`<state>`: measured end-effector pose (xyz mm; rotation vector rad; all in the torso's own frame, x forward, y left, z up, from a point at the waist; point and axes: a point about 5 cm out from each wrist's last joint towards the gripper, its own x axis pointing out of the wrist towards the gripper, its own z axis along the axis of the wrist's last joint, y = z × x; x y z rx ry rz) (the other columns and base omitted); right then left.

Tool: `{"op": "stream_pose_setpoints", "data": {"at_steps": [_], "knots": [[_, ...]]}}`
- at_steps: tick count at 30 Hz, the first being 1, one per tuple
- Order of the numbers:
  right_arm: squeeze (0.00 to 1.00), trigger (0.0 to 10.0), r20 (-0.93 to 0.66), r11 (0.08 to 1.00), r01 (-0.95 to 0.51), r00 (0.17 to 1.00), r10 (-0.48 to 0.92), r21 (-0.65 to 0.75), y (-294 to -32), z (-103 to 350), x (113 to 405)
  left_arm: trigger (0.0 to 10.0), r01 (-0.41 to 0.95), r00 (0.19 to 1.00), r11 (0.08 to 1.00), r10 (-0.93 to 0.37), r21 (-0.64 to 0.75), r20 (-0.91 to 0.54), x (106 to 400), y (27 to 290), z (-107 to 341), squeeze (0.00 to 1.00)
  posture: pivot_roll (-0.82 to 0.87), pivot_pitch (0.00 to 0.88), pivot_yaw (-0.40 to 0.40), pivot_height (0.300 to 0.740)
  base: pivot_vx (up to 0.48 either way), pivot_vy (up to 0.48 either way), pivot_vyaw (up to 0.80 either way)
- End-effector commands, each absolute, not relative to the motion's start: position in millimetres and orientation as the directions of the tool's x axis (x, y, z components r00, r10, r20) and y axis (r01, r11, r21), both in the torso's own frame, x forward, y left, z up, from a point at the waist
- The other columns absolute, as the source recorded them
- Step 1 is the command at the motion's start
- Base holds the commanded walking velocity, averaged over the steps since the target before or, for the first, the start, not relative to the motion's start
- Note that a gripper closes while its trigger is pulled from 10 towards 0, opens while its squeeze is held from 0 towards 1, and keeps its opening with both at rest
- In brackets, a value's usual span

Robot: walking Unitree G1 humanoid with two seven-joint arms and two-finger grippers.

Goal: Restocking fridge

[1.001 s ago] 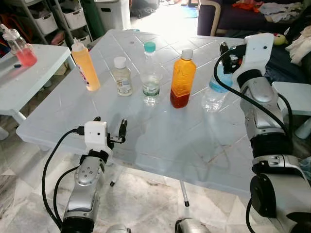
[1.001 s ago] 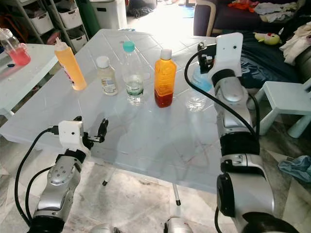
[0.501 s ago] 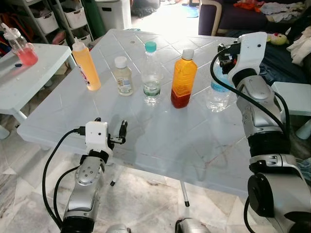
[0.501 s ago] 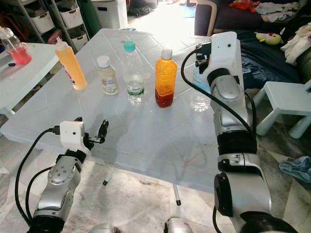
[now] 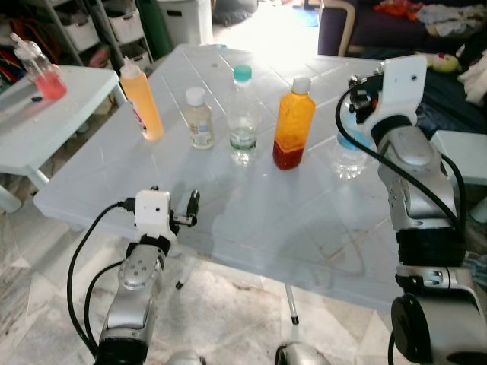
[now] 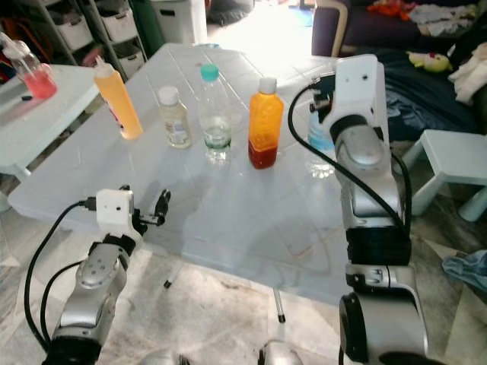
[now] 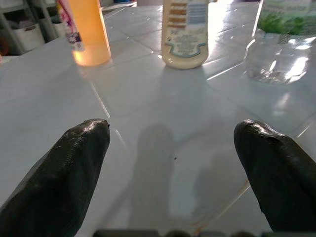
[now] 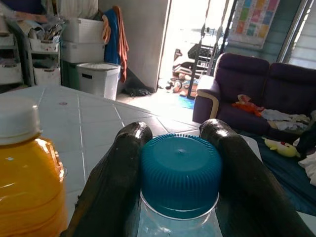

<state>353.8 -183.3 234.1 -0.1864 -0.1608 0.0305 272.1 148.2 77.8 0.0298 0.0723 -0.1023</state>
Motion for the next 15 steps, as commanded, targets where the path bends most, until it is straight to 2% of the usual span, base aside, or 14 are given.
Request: {"op": "stream_pose_setpoints", "data": {"at_steps": [1,2,3,4,5,6,7,8,15], "knots": [[0.0,0.0,0.053,0.983,-0.035,0.998,0.045,-0.178,-181,213,353,10.0,0.103,0.992,0.994,-0.1,0.038,-0.08,275,148,79,0.0,0.02,0.044,0.067,0.74,0.0,0.0,0.0],[0.0,0.0,0.06,0.984,-0.033,0.997,0.044,-0.172,-179,211,349,10.0,0.099,0.993,0.994,-0.096,0.041,-0.064,276,146,81,0.0,0.01,0.046,0.064,0.74,0.0,0.0,0.0],[0.0,2.3,0.067,0.983,-0.044,0.996,0.057,-0.178,-175,207,345,10.0,0.09,0.994,0.995,-0.088,0.039,-0.066,278,146,81,0.0,0.01,0.045,0.063,0.74,0.0,0.0,0.0],[0.0,2.3,0.067,0.983,-0.044,0.996,0.057,-0.178,-175,207,345,10.0,0.09,0.994,0.995,-0.088,0.039,-0.066,278,146,81,0.0,0.01,0.045,0.063,0.74,0.0,0.0,0.0],[0.0,7.6,0.073,0.982,-0.065,0.994,0.079,-0.178,-170,204,341,10.0,0.084,0.994,0.996,-0.08,0.04,-0.079,278,146,79,0.0,0.01,0.044,0.066,0.74,0.0,0.0,0.0],[0.0,9.0,0.078,0.982,-0.084,0.992,0.098,-0.168,-166,203,339,10.0,0.082,0.993,0.996,-0.078,0.042,-0.087,277,146,77,0.0,0.01,0.044,0.068,0.74,-0.247,0.0,0.0],[0.0,9.0,0.081,0.982,-0.096,0.991,0.11,-0.16,-163,202,337,10.0,0.082,0.993,0.996,-0.078,0.043,-0.092,276,146,76,0.0,0.01,0.044,0.07,0.74,-0.247,0.0,0.0],[0.0,10.0,0.071,0.98,-0.103,0.991,0.116,-0.168,-160,198,333,10.0,0.088,0.992,0.995,-0.084,0.041,-0.099,275,144,75,0.0,0.01,0.042,0.068,0.74,-0.292,0.0,0.0],[0.0,10.0,0.057,0.982,-0.107,0.992,0.117,-0.154,-148,190,326,10.0,0.096,0.99,0.995,-0.092,0.034,-0.107,272,139,72,0.0,0.01,0.036,0.063,0.74,-0.291,0.0,0.0]]}}
